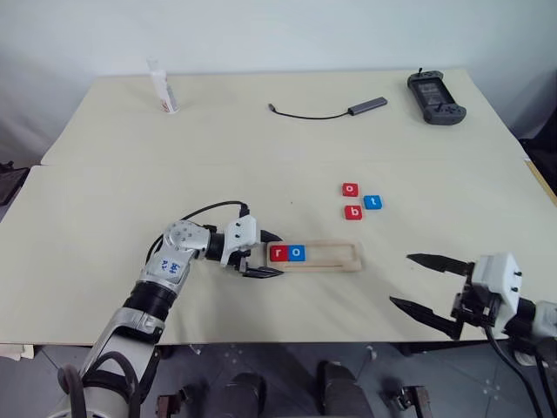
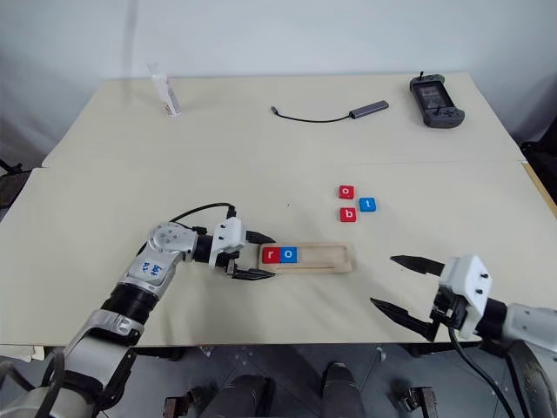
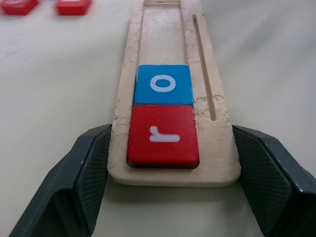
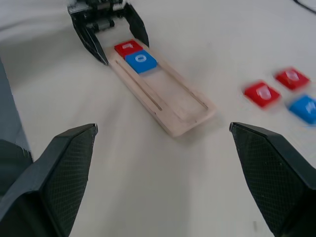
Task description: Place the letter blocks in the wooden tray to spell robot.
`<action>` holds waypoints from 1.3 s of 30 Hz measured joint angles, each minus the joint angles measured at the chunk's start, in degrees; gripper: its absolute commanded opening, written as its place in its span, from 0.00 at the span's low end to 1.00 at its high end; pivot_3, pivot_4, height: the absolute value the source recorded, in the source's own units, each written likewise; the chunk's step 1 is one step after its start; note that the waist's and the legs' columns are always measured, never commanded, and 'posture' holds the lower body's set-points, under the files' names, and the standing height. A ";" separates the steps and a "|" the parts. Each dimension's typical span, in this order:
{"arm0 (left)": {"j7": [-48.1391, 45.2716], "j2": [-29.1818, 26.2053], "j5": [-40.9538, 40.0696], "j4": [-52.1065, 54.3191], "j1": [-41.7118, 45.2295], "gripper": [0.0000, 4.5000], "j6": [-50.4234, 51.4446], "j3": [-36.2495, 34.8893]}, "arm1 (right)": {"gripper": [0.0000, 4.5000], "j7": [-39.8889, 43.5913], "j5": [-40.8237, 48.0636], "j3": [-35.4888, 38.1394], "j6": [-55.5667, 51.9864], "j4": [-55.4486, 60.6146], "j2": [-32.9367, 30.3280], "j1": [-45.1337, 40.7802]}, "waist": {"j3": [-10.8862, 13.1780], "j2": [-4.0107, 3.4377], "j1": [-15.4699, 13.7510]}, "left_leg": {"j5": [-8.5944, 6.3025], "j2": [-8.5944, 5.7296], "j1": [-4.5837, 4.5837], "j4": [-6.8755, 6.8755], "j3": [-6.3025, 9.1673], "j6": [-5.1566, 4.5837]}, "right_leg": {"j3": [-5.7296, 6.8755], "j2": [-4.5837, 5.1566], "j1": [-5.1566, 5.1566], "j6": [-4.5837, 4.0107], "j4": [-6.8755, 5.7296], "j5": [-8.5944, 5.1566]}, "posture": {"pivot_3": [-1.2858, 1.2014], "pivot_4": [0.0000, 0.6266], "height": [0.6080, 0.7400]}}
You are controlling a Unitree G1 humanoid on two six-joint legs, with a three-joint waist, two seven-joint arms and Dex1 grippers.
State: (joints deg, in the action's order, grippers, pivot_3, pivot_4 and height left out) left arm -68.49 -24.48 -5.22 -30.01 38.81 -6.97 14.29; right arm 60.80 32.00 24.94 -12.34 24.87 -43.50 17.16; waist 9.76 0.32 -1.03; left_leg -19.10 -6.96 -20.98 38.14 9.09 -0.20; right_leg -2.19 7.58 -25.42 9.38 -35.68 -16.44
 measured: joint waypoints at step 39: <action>6.04 -9.09 -24.08 28.49 -32.69 0.99 9.53 -28.32 | 1.00 -18.85 -7.18 -18.95 -25.81 -23.57 0.77 -47.35 | 0.02 -0.03 1.10 | -0.06 0.54 0.32 -0.11 -0.46 0.14 | -0.07 -0.21 -0.01 -0.21 0.04 0.17 | 0.52 0.24 1.00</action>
State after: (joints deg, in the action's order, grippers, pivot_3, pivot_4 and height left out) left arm -62.45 -33.58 -29.31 -1.52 6.13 2.56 -14.03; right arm 41.95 24.81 5.99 -38.15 1.30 -42.72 -30.19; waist 9.78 0.28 0.07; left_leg -19.16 -6.41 -20.66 38.03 8.63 -0.06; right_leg -2.26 7.37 -25.42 9.17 -35.64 -16.27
